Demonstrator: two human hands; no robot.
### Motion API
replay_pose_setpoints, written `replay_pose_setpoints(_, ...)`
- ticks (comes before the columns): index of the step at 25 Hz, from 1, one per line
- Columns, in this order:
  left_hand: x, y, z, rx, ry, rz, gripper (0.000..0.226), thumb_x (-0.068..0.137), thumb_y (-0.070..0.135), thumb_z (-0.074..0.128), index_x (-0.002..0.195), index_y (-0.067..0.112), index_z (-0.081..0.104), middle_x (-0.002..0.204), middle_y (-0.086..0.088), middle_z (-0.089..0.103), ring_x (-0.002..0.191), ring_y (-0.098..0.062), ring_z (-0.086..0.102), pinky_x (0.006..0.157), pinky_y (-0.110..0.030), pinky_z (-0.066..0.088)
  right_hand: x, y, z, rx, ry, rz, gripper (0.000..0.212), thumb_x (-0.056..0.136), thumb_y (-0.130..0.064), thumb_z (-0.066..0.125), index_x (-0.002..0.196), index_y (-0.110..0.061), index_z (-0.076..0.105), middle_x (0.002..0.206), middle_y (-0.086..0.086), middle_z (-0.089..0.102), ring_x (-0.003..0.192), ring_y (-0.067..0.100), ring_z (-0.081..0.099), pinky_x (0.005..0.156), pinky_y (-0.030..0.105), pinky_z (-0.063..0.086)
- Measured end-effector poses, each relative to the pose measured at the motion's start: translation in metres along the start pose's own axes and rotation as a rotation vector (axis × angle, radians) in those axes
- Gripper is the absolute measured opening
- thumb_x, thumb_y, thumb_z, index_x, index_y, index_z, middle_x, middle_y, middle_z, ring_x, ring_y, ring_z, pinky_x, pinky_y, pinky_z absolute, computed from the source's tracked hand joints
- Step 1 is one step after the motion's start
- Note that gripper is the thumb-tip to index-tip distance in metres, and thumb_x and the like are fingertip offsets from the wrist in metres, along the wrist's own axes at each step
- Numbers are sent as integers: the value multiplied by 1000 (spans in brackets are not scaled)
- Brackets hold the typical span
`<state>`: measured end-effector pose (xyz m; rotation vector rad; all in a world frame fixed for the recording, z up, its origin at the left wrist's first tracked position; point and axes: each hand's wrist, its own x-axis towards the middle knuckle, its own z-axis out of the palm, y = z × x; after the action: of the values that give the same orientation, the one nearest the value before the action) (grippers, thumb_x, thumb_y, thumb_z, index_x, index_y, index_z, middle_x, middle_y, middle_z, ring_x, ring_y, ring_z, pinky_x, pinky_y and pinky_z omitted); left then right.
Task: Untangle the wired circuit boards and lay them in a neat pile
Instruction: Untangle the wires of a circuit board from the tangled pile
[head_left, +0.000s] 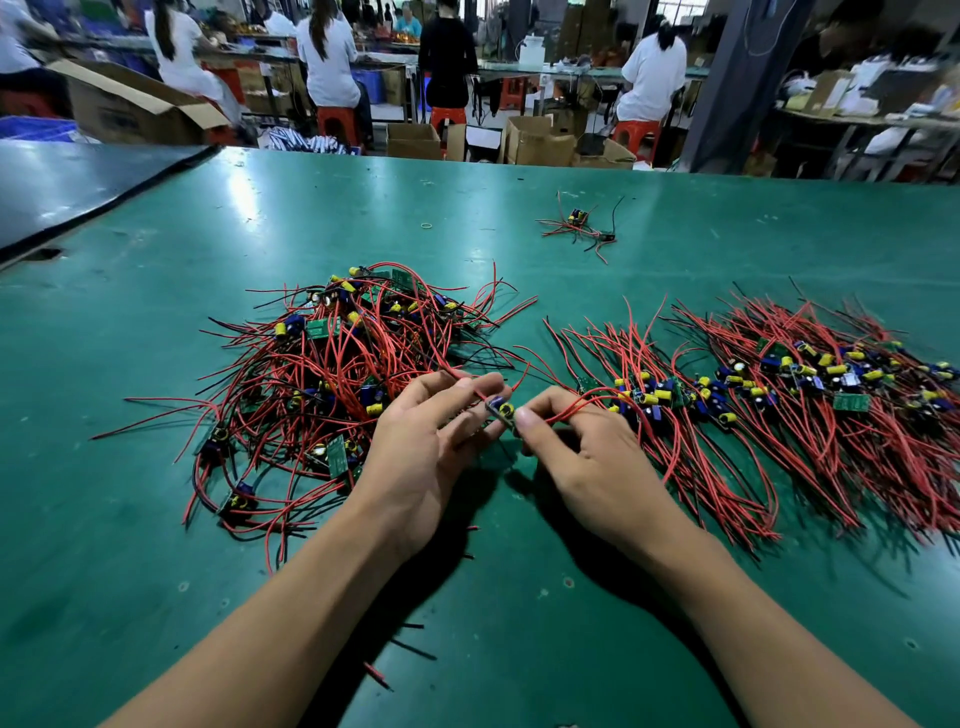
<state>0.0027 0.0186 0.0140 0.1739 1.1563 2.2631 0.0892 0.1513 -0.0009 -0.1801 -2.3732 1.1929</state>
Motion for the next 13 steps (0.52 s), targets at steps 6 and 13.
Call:
replay_pose_setpoints(6,-3,0,0,78,-97,-112,17,84,4,56,98,9,63,83,-14,70,67,-25,70,61,-31,60,8,-3,-23,544,-92,164,10,91,-26,69,82,-22,68,72,-1,64,53,11,49,50,18,38)
replay_pose_setpoints(13,-11,-4,1,283,-276,-245,33,78,31,70,95,5,57,71,-9,65,53,-24,65,49,-27,54,7,-2,-33,539,-309,301,8,82,-29,72,74,-26,72,59,-9,53,52,4,42,48,15,29)
